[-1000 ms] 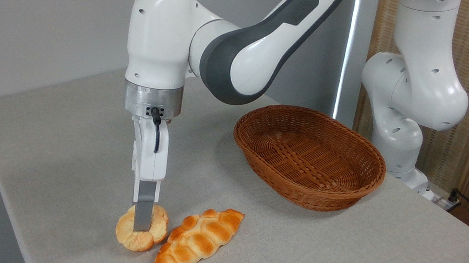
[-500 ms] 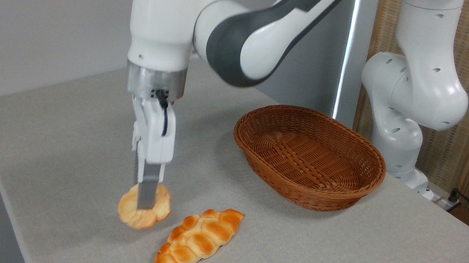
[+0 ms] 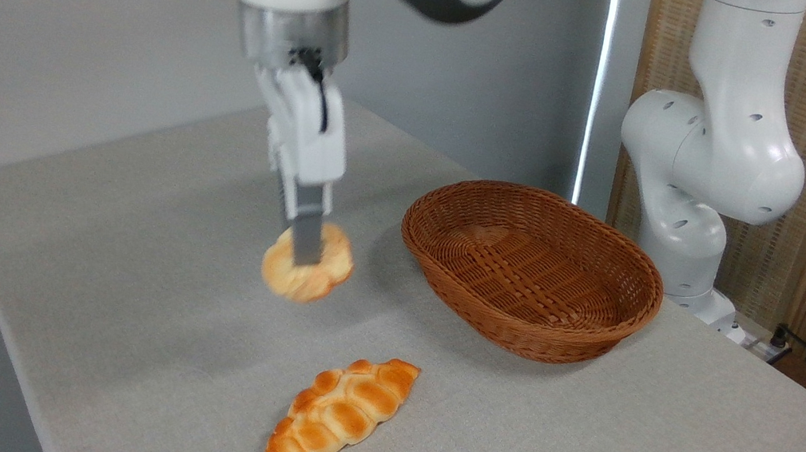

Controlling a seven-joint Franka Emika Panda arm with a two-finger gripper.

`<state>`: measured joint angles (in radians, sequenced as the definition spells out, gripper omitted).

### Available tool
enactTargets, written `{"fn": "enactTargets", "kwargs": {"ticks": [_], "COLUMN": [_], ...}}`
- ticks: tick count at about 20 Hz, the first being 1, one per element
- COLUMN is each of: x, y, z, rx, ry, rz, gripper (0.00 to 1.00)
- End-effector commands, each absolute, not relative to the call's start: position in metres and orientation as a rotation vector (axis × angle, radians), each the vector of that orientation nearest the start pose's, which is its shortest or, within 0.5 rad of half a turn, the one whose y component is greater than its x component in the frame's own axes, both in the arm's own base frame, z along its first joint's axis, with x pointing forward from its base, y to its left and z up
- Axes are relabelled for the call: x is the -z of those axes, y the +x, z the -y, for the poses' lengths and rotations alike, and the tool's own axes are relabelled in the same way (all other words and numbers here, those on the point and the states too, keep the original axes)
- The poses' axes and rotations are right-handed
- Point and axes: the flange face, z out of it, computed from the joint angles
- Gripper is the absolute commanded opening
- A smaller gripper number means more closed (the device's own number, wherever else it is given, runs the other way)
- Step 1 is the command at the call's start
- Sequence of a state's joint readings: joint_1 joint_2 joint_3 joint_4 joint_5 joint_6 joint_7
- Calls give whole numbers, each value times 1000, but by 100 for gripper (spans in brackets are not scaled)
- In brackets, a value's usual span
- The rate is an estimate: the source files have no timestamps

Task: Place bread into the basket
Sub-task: 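Lift the round bun and carry it over the wicker basket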

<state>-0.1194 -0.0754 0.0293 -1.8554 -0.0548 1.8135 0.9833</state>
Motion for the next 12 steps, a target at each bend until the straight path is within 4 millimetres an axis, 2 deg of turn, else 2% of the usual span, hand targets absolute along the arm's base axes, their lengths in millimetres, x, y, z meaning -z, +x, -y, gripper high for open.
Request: {"fn": "enactTargets", "kwargs": {"ticks": [1,5,7,8,10,12], "x": [-569,-564,-563,-561,-551,-544], "y": [501,470,439,430,399,382], "z": [50,66,69,72,88,97], "rx": [37,17,17,9,-52,-99], "ry": [-2765,-2738,-2728,-2719,-2683,-2665], "rz": [-1650,-1706,-1727,-1741,-1791,-1832], "gripper": [21,22,24,24,25,25]}}
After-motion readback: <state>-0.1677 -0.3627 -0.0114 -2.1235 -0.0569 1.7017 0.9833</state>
